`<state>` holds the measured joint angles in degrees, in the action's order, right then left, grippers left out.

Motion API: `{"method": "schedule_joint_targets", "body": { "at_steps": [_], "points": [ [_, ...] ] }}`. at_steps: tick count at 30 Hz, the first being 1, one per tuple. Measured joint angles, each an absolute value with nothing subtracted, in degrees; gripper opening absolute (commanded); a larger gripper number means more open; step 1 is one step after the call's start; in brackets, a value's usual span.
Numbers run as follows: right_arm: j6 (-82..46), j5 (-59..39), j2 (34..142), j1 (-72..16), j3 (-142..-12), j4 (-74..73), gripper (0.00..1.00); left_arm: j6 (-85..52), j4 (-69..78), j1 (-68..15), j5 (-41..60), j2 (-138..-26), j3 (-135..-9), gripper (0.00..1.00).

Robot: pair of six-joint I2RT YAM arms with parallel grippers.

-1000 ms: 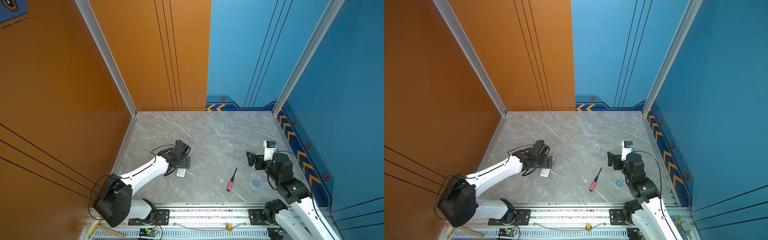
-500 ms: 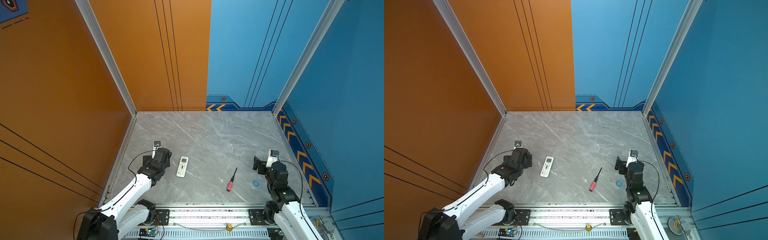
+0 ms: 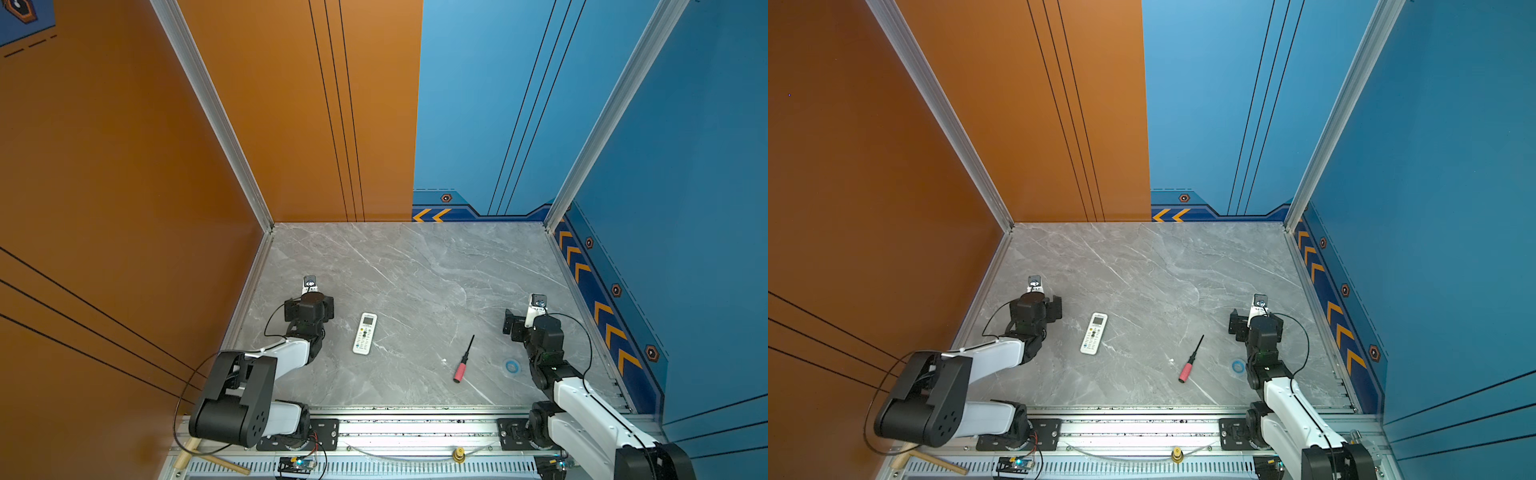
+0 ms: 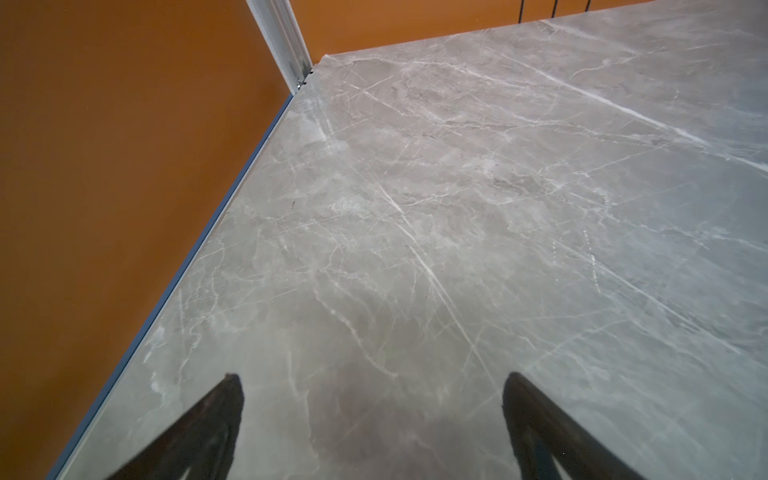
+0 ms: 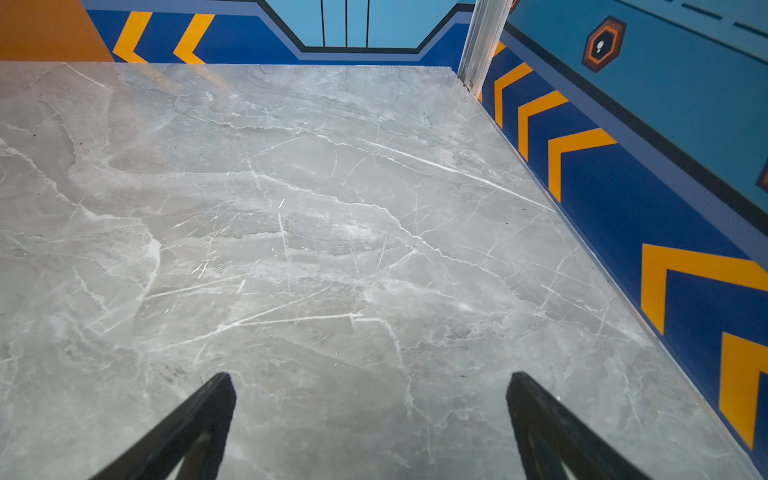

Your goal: Load the batteries into the remote control

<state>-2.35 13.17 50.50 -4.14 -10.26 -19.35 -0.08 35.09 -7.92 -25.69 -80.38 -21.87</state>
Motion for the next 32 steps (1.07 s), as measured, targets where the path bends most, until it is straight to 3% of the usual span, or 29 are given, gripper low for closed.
{"method": "schedule_joint_targets", "body": {
  "at_steps": [9,17,32],
  "points": [
    [-2.28,13.54,49.74,-4.12,-6.17,-30.87,1.00,0.84,51.24,-5.87,-21.10,-89.91,-20.60,0.98],
    [-0.49,13.04,66.89,-4.25,-7.27,-45.47,1.00,0.19,53.69,-4.51,-20.73,-89.91,-20.64,0.98],
    [-0.01,11.11,71.61,-4.49,-14.59,-45.45,1.00,0.16,54.61,-4.49,-20.71,-89.91,-20.64,0.98]
  ]
}}
